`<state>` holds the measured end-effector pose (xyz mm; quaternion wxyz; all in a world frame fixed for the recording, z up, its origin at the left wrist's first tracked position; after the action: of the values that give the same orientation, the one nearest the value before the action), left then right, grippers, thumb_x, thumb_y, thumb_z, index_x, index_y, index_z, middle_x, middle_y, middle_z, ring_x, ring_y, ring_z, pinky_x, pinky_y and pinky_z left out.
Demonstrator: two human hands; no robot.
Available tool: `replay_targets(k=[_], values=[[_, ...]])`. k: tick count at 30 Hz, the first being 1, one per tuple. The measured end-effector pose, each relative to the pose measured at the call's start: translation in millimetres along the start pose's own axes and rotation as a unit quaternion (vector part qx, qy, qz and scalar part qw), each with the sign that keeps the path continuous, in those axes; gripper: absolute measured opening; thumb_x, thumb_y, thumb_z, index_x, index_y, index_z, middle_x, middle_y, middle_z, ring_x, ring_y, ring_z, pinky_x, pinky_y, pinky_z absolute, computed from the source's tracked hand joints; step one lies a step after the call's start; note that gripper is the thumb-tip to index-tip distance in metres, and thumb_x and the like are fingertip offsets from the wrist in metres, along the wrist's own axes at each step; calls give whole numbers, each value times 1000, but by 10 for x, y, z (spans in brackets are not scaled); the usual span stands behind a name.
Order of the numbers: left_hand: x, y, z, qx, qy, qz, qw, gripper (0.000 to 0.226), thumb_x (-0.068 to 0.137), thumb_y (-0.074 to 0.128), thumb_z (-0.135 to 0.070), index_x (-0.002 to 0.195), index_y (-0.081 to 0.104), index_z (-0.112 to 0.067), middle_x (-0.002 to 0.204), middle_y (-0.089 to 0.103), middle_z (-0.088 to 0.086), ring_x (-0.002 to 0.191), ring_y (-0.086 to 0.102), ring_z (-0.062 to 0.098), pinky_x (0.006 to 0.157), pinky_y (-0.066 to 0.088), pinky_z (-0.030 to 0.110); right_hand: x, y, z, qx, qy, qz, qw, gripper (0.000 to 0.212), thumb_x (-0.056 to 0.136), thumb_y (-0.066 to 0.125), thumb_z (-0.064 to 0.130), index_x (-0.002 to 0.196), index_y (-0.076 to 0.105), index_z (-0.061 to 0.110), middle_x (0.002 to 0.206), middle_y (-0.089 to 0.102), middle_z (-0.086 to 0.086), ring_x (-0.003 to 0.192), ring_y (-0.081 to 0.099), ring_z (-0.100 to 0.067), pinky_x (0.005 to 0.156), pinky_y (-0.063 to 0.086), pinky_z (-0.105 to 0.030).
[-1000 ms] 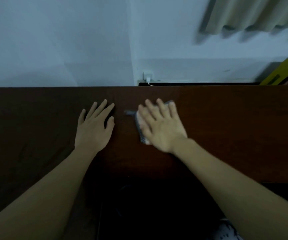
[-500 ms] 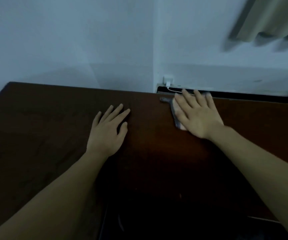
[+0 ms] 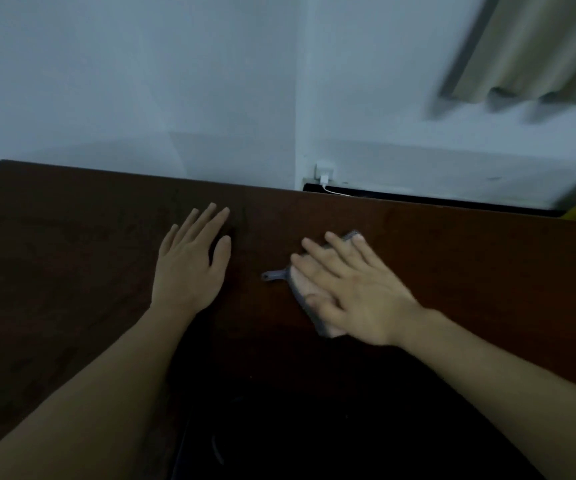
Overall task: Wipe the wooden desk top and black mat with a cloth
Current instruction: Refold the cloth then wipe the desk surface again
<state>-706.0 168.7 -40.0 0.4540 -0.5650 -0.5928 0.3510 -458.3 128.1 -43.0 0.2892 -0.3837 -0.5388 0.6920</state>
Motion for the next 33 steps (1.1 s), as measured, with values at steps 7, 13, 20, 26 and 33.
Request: replay_targets(k=[7,13,20,26,33], values=[[-26,-27,-41,-2,39,20,999,64,98,11,-55,156,31,-37,164,23,-14,153,13,8,124,6,37,540,-156,-643,8,198,-44,979,62,103,5,59,159,-13,42,170,-12,8,155,-15,-25,124,-10,-52],[9,-270,370,-27,63,65,996,63,94,20,-61,150,40,-41,160,32,-16,152,18,7,124,7,38,1100,-148,362,1,143,-18,990,63,104,10,53,160,-12,35,169,-15,3,154,-16,-32,120,-9,-61],[85,-404,1169,69,44,148,986,62,93,17,-61,154,23,-48,165,11,-19,152,2,5,125,0,41,446,15,1068,17,-16,11,1000,63,101,12,60,159,-7,41,168,-13,9,154,-19,-25,122,-13,-54],[157,-383,1317,72,94,148,982,60,95,9,-63,153,17,-53,163,3,-25,152,-4,2,125,-3,41,1018,-164,-52,-5,208,-26,978,63,100,0,59,159,-12,39,170,-12,5,156,-13,-28,124,-8,-54],[166,-374,1344,43,94,124,987,58,99,16,-57,155,23,-46,164,12,-23,152,3,2,126,1,39,1480,-193,866,8,198,-29,980,62,104,4,53,160,-12,34,170,-14,3,155,-16,-31,121,-8,-60]])
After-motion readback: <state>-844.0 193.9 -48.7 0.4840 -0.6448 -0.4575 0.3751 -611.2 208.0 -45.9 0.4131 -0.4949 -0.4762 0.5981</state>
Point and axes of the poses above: each hand's wrist, its own x-axis towards the middle knuckle, its own y-axis out of the palm, z = x × y, the point moved 6 cm from there along x, towards the middle knuckle
